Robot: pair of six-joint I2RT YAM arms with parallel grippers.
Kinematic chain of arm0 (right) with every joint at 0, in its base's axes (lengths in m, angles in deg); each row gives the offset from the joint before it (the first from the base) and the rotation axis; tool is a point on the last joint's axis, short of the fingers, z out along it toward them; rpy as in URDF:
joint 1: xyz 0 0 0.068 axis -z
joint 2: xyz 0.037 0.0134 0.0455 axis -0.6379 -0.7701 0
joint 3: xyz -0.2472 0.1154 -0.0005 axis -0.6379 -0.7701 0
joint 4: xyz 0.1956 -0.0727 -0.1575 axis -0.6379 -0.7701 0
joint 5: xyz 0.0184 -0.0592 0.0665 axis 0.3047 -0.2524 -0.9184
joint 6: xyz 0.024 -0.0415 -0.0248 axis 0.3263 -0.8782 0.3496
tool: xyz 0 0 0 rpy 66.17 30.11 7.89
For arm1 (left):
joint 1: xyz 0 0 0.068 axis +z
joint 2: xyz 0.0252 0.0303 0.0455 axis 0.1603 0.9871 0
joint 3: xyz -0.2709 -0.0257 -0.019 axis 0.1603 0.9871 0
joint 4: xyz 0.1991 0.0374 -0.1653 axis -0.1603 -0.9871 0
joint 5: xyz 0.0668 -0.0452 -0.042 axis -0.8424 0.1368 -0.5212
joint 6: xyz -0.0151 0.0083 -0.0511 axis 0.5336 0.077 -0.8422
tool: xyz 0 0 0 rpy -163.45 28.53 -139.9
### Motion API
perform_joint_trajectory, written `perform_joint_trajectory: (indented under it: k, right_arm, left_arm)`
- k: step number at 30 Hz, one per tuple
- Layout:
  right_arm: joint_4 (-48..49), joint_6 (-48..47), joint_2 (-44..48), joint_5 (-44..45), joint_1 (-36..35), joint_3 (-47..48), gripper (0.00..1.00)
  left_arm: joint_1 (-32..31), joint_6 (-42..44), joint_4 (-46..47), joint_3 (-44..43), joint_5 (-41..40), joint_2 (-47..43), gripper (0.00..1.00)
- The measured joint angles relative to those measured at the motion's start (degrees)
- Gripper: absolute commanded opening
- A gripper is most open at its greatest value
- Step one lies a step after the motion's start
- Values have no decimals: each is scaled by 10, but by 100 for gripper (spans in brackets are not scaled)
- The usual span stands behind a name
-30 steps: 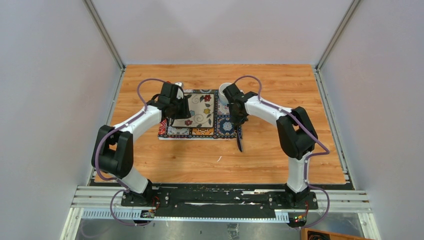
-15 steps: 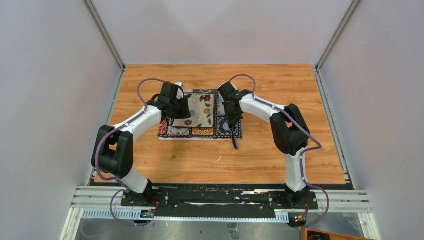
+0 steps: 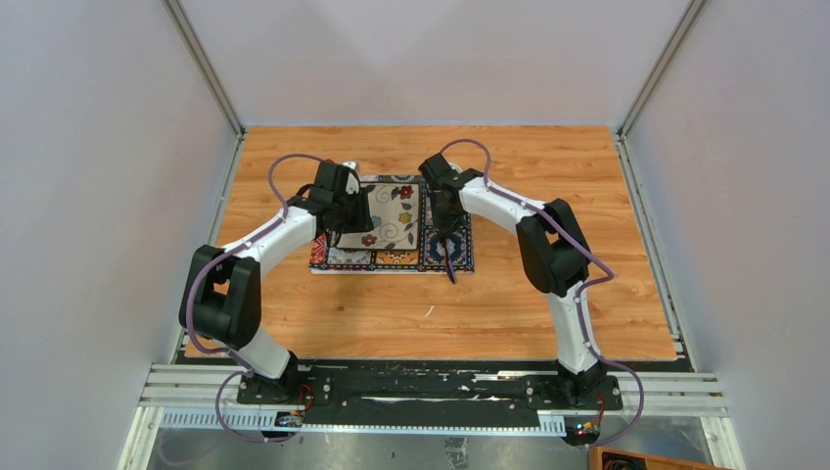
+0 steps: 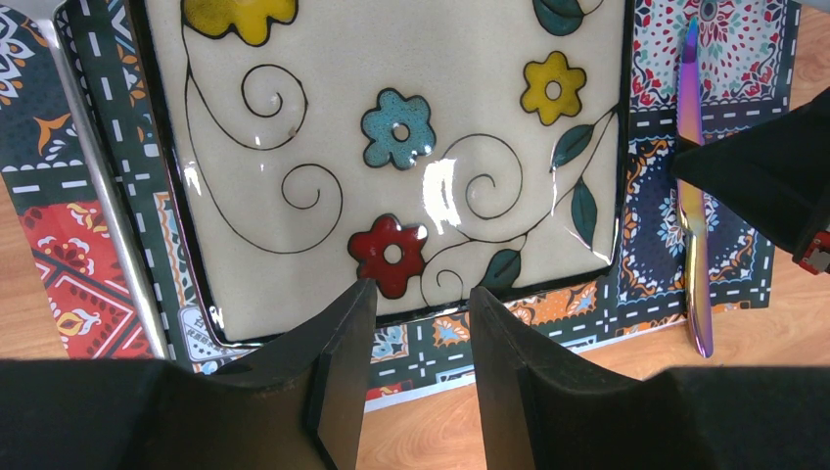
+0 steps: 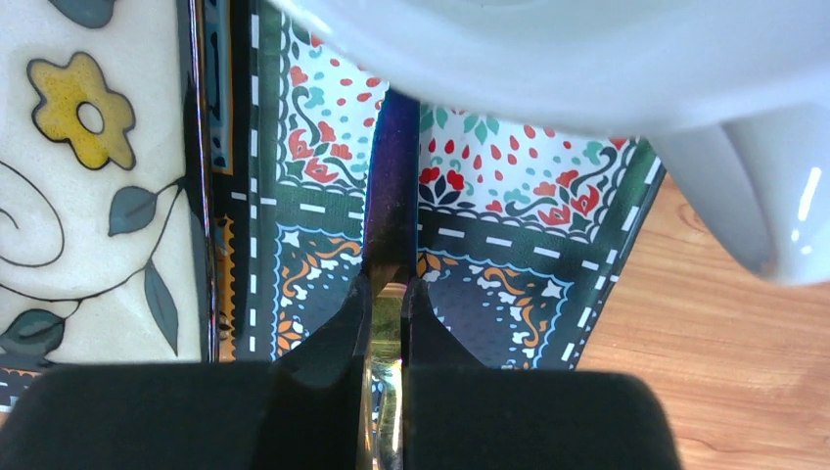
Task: Set the dinner table for one person
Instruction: Place the knife on the napkin.
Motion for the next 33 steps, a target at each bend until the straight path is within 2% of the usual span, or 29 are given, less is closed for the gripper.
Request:
perform_joint_trajectory:
  k: [33]
  right_arm:
    - [-28,-17,-104,-22,-2,171,0]
  left_arm:
    - [0,0,0,0,0,3,45]
